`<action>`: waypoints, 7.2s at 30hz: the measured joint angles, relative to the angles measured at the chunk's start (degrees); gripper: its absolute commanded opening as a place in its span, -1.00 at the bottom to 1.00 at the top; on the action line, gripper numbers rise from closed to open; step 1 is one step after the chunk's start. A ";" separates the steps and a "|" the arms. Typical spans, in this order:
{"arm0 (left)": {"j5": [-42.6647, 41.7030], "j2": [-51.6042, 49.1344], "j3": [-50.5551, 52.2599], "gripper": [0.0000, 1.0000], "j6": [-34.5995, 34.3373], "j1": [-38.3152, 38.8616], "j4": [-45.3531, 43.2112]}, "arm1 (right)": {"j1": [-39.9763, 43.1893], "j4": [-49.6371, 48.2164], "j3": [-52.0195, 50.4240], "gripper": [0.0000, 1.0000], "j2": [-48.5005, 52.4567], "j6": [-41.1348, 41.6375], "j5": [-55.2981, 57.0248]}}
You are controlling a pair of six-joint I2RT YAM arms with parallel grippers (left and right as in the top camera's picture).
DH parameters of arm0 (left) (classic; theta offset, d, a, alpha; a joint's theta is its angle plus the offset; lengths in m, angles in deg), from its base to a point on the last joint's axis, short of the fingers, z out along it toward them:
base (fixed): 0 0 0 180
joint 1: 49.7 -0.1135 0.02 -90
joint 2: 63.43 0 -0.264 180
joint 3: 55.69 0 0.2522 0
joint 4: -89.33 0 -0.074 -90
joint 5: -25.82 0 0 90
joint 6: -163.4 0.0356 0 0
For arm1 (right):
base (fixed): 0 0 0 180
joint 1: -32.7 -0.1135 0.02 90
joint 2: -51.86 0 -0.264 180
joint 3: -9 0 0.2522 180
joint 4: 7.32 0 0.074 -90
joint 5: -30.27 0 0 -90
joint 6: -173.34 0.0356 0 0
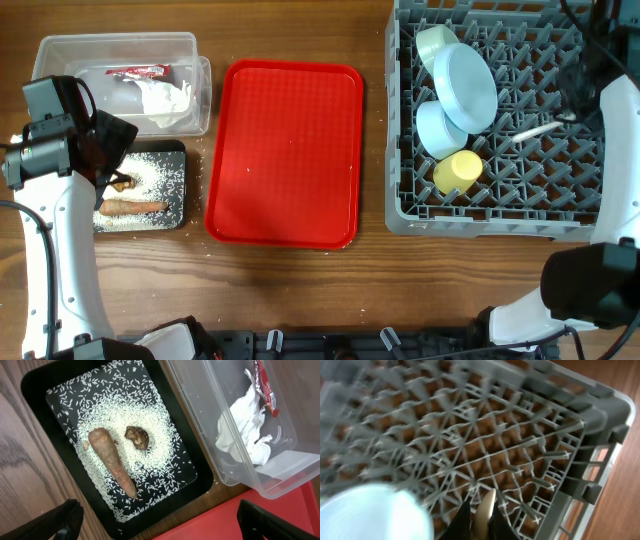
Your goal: Sort waste into correct bins and load items into the dishwasher rack
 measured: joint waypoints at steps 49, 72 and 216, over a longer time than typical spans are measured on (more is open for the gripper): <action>0.00 0.00 0.00 1.00 0.02 0.00 -0.02 | 0.42 -6.23 -15.47 0.99 -50.01 -40.76 -33.53; 0.00 0.00 0.00 1.00 0.02 0.00 0.02 | -4.28 -73.44 -89.22 0.99 -85.59 -42.12 -33.07; -10.73 78.84 72.48 1.00 29.55 11.87 -54.49 | -11.65 -75.23 -102.36 0.99 -99.41 -41.35 -31.17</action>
